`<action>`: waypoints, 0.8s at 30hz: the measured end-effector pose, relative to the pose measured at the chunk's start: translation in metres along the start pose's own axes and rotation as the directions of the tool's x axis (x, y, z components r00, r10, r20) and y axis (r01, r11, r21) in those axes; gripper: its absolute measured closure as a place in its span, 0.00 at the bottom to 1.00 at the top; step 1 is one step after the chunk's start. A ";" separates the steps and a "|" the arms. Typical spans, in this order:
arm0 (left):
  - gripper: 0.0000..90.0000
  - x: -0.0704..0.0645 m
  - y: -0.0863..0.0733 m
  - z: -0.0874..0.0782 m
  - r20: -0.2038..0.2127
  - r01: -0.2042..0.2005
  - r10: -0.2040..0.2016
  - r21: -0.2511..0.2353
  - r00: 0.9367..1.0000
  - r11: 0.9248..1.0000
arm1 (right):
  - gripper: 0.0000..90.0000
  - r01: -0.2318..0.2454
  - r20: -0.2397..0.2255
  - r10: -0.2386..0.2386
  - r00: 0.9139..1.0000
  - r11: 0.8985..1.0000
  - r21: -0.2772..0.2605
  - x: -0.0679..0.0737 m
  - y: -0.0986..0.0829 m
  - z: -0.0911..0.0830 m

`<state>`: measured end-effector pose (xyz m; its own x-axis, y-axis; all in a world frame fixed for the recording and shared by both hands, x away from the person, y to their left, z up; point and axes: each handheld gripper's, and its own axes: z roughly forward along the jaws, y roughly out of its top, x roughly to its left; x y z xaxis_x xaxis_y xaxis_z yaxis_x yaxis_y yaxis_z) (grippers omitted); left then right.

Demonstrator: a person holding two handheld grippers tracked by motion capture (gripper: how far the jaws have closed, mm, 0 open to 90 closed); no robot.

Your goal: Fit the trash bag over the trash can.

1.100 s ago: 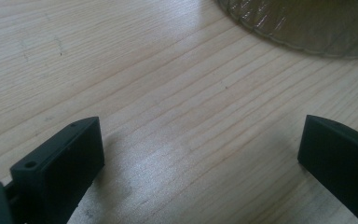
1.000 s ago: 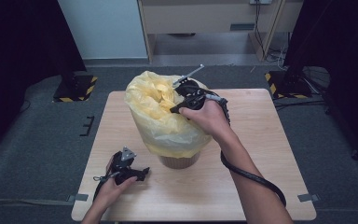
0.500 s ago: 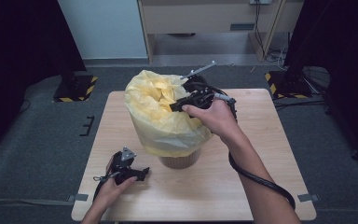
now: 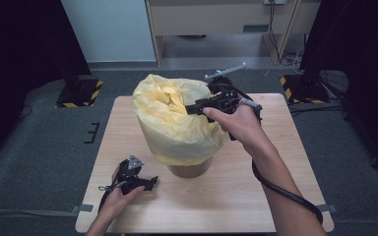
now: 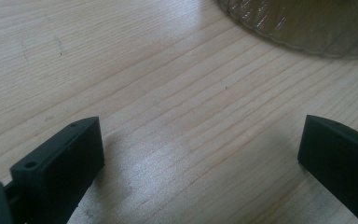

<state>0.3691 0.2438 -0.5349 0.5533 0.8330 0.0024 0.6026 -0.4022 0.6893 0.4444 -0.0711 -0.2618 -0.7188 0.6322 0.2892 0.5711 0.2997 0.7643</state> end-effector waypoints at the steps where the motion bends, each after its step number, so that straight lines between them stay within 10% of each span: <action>1: 0.00 0.000 0.000 0.000 0.000 0.000 0.000 0.000 1.000 1.000 | 0.56 0.000 0.001 0.000 1.000 1.000 -0.005 -0.001 0.000 -0.001; 24: 0.00 0.000 0.000 0.000 0.001 0.002 -0.002 -0.001 1.000 1.000 | 0.52 -0.049 0.036 0.053 0.998 0.994 -0.097 -0.023 -0.007 -0.029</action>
<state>0.3690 0.2437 -0.5349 0.5530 0.8332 0.0005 0.6030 -0.4007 0.6898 0.4450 -0.1083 -0.2569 -0.6729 0.6723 0.3086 0.5648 0.1975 0.8012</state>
